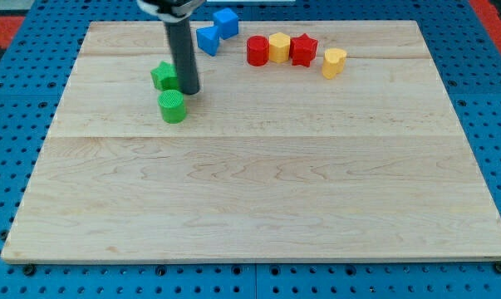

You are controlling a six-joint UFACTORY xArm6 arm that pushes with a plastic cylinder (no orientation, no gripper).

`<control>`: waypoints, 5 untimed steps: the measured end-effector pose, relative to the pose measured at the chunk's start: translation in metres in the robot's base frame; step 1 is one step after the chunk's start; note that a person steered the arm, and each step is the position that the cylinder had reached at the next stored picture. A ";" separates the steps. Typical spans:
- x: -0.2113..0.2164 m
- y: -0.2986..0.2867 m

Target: Slide the line of blocks closer to the yellow heart

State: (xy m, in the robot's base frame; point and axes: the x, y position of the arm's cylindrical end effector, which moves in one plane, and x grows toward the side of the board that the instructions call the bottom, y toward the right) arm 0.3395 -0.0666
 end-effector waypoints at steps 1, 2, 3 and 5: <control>-0.006 0.079; 0.034 0.180; 0.006 0.313; -0.148 0.304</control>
State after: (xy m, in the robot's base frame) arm 0.1919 0.2370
